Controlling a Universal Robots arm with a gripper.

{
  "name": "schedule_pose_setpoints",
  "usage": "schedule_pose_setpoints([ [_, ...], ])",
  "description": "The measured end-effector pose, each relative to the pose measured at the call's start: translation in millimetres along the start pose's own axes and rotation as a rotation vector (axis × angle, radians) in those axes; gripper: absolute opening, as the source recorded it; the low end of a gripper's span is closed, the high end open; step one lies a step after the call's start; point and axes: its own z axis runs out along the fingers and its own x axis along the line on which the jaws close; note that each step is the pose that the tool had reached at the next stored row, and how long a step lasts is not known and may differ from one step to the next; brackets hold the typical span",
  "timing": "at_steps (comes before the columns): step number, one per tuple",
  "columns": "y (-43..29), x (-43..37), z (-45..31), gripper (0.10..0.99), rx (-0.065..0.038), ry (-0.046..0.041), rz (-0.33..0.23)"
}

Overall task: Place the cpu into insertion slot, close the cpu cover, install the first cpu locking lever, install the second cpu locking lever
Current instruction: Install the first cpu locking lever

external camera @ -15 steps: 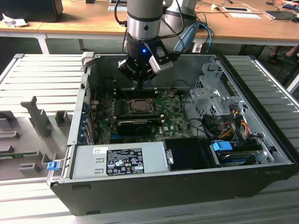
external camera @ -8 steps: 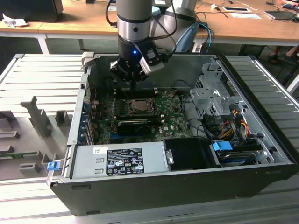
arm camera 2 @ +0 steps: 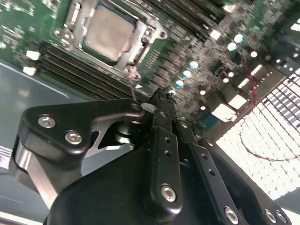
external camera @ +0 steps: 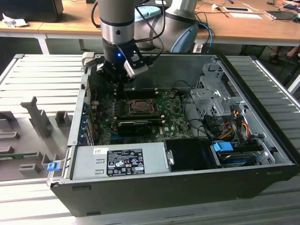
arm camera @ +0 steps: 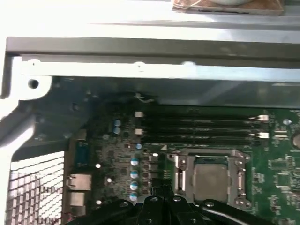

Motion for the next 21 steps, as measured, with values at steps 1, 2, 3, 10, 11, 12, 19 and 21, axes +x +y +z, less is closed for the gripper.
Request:
schedule_pose_setpoints([
  [1, 0.3, 4.2, 1.3, 0.106, -0.001, 0.0001, -0.001],
  [2, 1.5, 7.6, 3.2, 0.106, -0.001, 0.0002, -0.002],
  [3, 3.4, 9.0, 4.7, 0.106, -0.003, 0.0003, -0.003],
  [10, 23.4, 9.1, 10.6, 0.106, -0.005, 0.0002, -0.004],
  [11, 24.5, 7.2, 10.7, 0.106, -0.004, 0.0003, -0.004],
  [12, 25.1, 2.7, 10.8, 0.106, -0.003, 0.0003, -0.004],
  [19, 25.1, -19.2, 11.9, 0.106, -0.003, 0.0005, -0.004],
  [21, 24.6, -32.9, 13.2, 0.106, -0.003, 0.0024, -0.004],
])
